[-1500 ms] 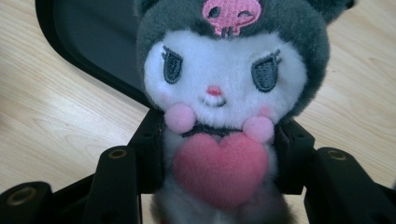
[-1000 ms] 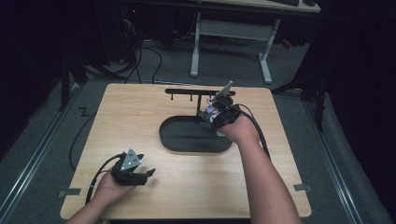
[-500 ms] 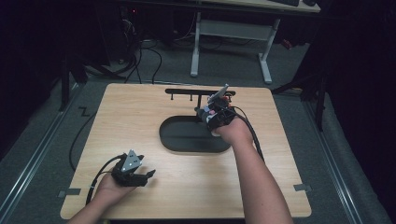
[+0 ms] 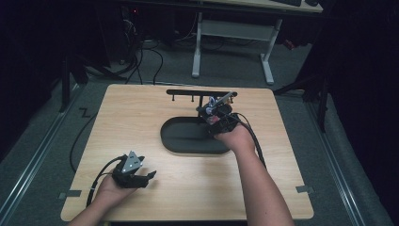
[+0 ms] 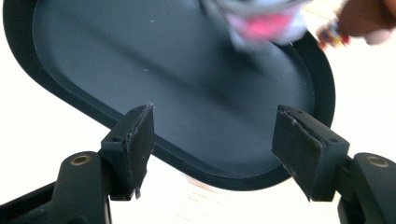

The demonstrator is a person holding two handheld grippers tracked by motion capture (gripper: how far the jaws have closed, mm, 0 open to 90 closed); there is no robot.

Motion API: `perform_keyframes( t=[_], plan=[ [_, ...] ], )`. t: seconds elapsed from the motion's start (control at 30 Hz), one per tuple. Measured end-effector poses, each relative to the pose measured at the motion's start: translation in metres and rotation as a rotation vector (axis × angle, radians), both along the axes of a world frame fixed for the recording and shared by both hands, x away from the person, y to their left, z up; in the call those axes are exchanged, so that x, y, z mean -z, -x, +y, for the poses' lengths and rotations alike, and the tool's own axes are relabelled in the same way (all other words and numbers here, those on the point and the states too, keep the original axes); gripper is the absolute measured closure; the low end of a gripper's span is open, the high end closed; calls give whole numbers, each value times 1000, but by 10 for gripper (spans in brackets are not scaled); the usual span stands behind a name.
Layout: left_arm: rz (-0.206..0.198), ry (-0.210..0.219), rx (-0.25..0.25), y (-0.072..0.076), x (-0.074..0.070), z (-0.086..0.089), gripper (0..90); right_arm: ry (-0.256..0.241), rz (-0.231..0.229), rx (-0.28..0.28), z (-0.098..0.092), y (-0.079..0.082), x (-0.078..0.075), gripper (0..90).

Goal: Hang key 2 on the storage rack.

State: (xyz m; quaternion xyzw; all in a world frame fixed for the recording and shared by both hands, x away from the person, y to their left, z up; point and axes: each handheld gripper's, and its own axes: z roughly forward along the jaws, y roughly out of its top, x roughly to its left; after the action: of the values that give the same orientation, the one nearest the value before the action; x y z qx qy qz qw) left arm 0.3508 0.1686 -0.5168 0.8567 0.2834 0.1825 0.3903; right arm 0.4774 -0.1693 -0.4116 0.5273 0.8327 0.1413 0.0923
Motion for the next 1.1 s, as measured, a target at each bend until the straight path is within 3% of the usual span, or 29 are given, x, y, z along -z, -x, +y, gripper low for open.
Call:
perform_keyframes(
  t=[0.1,0.43,0.73,0.8,0.9,0.97,1.0,1.1],
  plan=[
    [-2,6,-1,0,0,-1,274,15,-44,-10,-3,7,-1,354],
    [-6,11,14,1,-1,-4,268,-6,-165,-18,-21,26,-4,368],
    [-11,21,36,6,-2,-10,265,-20,-216,-2,-47,55,24,350],
    [-12,15,42,6,-1,-11,265,-67,-224,10,-54,64,31,346],
    [-13,11,48,6,0,-12,265,-96,-254,15,-65,78,41,337],
    [-13,11,46,5,1,-13,265,-106,-295,28,-71,89,47,338],
    [-14,9,44,5,1,-13,265,-114,-342,29,-75,97,50,332],
    [-22,11,41,7,0,-13,266,-125,-398,46,-83,115,60,318]
  ],
)
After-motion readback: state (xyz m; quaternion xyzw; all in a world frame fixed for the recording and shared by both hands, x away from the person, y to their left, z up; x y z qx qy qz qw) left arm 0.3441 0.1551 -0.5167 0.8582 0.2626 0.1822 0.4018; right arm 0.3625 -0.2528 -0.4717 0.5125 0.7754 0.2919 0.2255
